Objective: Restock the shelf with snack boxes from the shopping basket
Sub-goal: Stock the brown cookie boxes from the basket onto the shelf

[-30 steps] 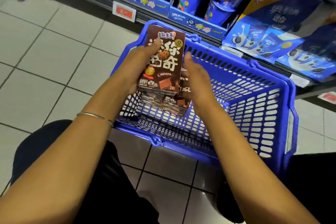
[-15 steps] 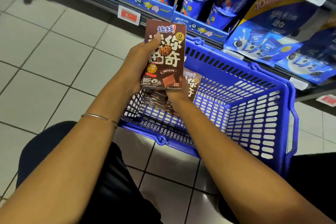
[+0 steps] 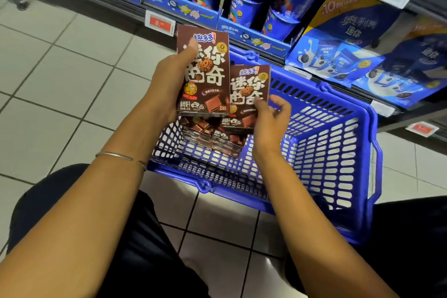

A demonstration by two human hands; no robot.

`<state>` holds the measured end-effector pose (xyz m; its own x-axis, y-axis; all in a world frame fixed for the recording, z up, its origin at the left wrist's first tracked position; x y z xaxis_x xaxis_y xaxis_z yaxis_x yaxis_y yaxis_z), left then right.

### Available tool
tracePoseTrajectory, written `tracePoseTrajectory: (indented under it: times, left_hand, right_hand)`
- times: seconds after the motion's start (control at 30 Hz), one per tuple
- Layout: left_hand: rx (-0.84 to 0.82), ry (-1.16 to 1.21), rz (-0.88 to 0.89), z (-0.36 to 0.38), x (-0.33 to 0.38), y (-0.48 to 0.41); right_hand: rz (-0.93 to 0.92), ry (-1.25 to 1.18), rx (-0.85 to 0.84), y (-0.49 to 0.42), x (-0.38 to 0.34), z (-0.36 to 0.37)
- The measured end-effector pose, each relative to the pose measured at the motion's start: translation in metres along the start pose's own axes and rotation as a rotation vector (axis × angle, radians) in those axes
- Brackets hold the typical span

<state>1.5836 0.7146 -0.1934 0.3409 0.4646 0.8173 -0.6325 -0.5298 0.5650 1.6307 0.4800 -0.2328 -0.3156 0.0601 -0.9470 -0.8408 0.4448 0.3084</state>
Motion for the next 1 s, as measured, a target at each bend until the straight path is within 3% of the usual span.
tracePoseTrajectory:
  times: [0.17, 0.33, 0.57, 1.0]
  left_hand:
    - [0.048, -0.043, 0.074, 0.003, 0.003, -0.002]
    - [0.032, -0.083, 0.103, 0.012, 0.000, -0.002]
    - [-0.019, -0.077, 0.084, 0.021, -0.002, 0.005]
    - [-0.065, -0.042, 0.050, 0.021, -0.007, 0.002]
  right_hand:
    - [0.050, -0.159, 0.031, -0.004, -0.037, -0.010]
    - [0.095, -0.238, -0.046, 0.005, -0.058, -0.002]
    - [0.072, -0.127, -0.181, 0.029, -0.055, 0.027]
    - [0.054, -0.047, -0.255, 0.039, -0.044, 0.035]
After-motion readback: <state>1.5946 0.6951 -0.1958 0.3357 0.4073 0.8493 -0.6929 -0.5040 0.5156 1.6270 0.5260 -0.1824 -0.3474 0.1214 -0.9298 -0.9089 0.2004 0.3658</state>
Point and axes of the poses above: each hand's wrist, its own y-axis away from the middle knuckle, its own z-axis out of the palm, x = y × z, the point moved 10 cm from there along -y, towards the middle knuckle, and after that the axes turned 15 degrees about x, right-handed, at the moved point
